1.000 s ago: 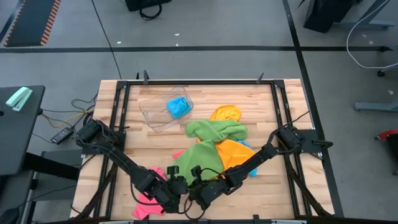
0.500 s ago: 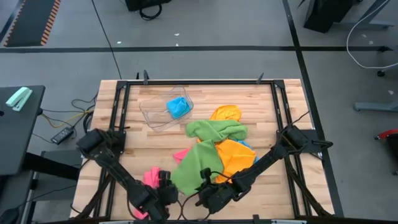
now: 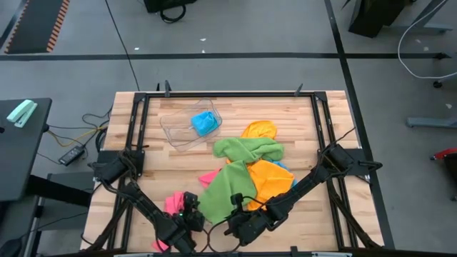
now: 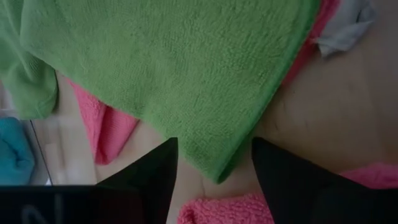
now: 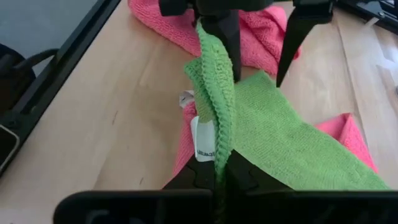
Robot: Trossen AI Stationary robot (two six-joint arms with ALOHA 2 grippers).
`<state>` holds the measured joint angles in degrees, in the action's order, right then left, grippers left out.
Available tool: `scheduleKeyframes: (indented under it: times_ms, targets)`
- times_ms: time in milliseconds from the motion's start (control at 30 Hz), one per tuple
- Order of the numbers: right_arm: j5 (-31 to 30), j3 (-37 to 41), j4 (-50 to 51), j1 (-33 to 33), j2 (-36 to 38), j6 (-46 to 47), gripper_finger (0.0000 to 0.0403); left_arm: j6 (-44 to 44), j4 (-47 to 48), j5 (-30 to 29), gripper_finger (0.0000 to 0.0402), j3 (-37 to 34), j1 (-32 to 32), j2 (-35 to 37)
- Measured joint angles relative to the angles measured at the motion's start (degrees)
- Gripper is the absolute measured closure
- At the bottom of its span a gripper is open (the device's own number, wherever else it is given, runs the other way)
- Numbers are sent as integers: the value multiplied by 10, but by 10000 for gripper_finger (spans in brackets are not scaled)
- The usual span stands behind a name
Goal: Fold microfiber towels
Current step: Fold the left green microfiber towel
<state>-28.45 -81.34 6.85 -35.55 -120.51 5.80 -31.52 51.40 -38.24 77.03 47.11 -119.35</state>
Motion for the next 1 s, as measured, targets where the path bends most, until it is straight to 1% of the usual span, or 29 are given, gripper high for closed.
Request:
scheduleKeyframes:
  times_ms: [100,167,233,333,367,433,567,633,733,800,867,1000]
  targets:
    - [11,0,-1,0,0,0,395,11,1,1,217,-1,1,-1]
    - [15,0,-5,0,0,1,395,21,2,5,249,-1,1,-1]
    - [25,0,-12,0,0,4,392,22,3,10,295,-2,1,-2]
    - [37,0,-27,0,0,12,381,22,0,26,374,-2,0,-3]
    - [37,0,-31,0,0,16,377,22,3,34,386,1,0,-3]
    - [44,0,-35,0,0,29,370,22,14,64,387,12,-1,1]
    - [79,0,-59,-1,-6,53,368,22,24,116,391,42,4,20]
    - [90,4,-64,-5,-7,57,367,22,19,136,395,52,5,27]
    - [101,11,-58,-13,-7,60,366,11,-15,160,391,64,5,27]
    - [112,12,-43,-22,-6,38,366,7,-50,175,387,69,4,27]
    - [117,12,-36,-30,-4,20,366,7,-81,178,387,70,4,27]
    - [123,12,-24,-33,9,13,366,7,-98,180,395,70,5,29]
